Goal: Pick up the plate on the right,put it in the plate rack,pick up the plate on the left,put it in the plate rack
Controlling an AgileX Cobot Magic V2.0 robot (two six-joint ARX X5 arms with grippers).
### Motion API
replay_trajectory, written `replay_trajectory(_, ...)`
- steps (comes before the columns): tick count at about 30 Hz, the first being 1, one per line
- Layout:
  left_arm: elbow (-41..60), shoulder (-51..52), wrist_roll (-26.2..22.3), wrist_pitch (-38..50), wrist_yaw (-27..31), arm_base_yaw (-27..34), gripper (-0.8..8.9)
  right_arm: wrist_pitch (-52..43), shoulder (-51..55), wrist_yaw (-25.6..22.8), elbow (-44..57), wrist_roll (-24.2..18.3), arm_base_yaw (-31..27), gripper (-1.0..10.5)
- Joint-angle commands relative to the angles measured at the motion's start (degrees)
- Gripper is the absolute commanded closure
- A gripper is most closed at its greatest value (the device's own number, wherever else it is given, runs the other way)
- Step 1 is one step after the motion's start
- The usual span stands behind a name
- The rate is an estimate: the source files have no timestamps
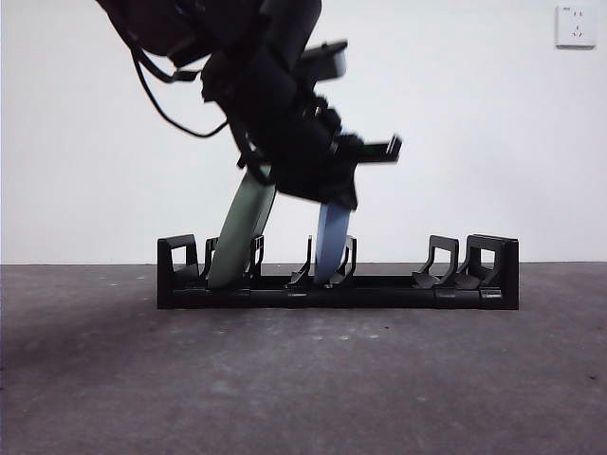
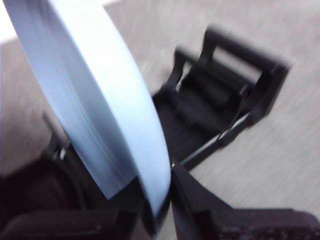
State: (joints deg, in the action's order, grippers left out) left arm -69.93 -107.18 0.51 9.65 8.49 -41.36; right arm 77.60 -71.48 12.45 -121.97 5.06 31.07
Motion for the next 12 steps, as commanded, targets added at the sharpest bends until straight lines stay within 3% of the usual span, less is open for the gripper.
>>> replay_trajectory(1, 0.2, -1.5, -0.7, -0.8, 0.1, 0.6, 8.20, 1.4, 0.1, 0.2, 1.4, -0.8, 0.1, 6.0)
replay_trajectory(8, 0.2, -1.7, -1.2, -2.8, 0.1, 0.8, 8.00, 1.4, 0.1, 0.2, 2.0, -1.0, 0.1, 6.0)
replay_trajectory(12, 0.2, -1.7, -1.2, -3.0, 0.0, 0.8, 5.50, 1.4, 0.1, 0.2, 2.0, -1.0, 0.1, 6.0)
